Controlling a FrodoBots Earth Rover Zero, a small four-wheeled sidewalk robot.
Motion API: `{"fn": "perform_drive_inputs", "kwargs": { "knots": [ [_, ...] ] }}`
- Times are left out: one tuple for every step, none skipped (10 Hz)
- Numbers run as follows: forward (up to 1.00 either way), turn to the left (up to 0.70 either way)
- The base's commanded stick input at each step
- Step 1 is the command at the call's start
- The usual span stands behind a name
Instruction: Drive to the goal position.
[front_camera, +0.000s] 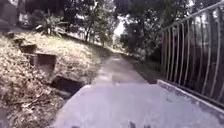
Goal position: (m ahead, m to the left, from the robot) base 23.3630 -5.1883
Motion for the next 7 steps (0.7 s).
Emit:
{"fn": "perform_drive_inputs", "kwargs": {
  "knots": [
    [0.50,0.00],
    [0.50,0.00],
    [0.50,0.00],
    [0.50,0.00],
    [0.50,-0.23],
    [0.50,-0.43],
    [0.50,-0.46]
  ]
}}
